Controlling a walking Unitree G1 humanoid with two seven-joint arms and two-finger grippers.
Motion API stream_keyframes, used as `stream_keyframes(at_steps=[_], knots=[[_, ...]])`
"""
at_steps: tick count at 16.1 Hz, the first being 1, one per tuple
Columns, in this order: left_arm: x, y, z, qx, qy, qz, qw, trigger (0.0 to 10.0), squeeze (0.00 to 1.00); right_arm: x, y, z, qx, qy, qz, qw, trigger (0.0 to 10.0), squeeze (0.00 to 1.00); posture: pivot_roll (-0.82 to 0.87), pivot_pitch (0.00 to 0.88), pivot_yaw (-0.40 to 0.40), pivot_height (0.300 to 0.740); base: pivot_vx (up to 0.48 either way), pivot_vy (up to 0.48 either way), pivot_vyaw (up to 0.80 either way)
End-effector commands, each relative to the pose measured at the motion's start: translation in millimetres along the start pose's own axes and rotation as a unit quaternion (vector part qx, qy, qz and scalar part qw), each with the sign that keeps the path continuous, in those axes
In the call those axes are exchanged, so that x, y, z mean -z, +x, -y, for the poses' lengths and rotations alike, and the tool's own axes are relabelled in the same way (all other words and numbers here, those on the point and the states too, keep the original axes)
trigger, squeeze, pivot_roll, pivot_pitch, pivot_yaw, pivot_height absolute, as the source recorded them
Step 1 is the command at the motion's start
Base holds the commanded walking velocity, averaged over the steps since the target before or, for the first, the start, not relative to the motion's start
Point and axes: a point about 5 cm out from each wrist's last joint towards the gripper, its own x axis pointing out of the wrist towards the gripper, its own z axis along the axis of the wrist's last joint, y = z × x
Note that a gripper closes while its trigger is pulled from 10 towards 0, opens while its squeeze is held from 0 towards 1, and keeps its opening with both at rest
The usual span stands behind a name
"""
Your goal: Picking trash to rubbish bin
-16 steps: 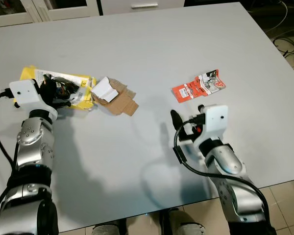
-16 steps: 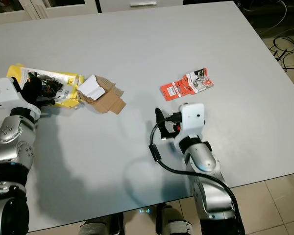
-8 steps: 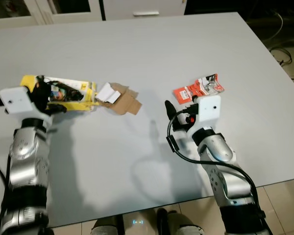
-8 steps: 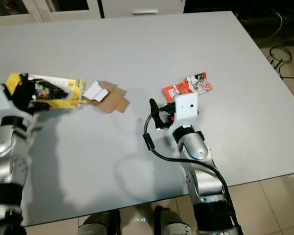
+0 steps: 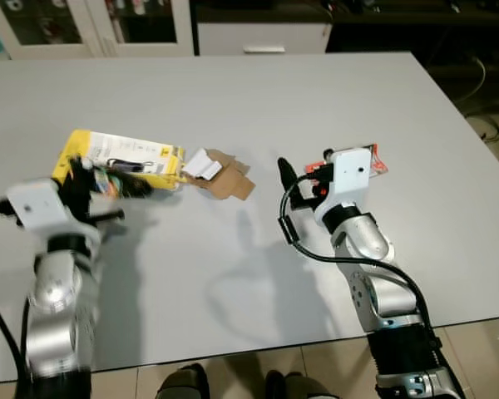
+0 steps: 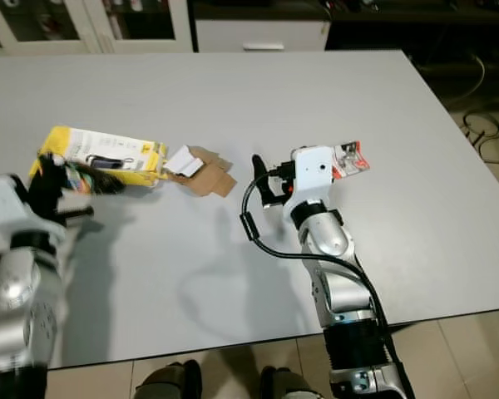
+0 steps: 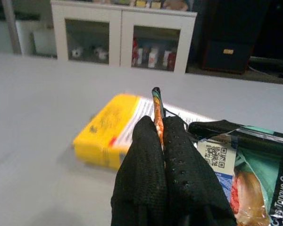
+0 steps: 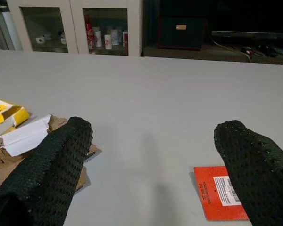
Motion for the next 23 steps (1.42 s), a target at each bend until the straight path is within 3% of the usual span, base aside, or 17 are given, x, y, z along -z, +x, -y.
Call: stream_keyframes(at_steps=[1,5,7,12,16,23], knots=[[1,-6.0,8.1,0.005,0.005,-0.007,1.0,0.0,0.0,-2,1.9,1.4,-0.001,0.005,0.006,1.0,10.0,0.0,-0.03,0.097,-0.03,0.74,0.0,0.0,0.0],[12,-24.0,39.7,0.032,-0.022,-0.041,0.998,0.0,0.0,-1,3.9,2.6,-0.002,0.003,0.007,1.0,10.0,0.0,-0.04,0.096,-0.036,0.74,0.0,0.0,-0.6],[14,-26.6,46.0,0.038,-0.027,-0.049,0.998,0.0,0.0,-2,3.8,3.5,-0.002,0.001,0.009,1.0,10.0,0.0,-0.04,0.098,-0.036,0.74,0.0,0.0,-0.8],[16,-29.5,41.2,0.033,-0.021,-0.062,0.997,0.0,0.0,1,3.4,5.4,0.0,0.001,0.006,1.0,10.0,0.0,-0.04,0.108,-0.035,0.74,0.0,0.0,-0.8],[16,-30.7,42.0,0.031,-0.017,-0.068,0.997,0.0,0.0,3,4.3,8.5,-0.001,-0.001,-0.004,1.0,10.0,0.0,-0.04,0.12,-0.035,0.74,0.0,0.0,0.0],[12,-44.0,37.2,0.033,-0.011,-0.088,0.996,0.0,0.0,11,23.9,37.0,0.025,0.022,-0.06,0.998,10.0,0.0,0.0,0.188,-0.019,0.74,0.0,0.0,0.0]])
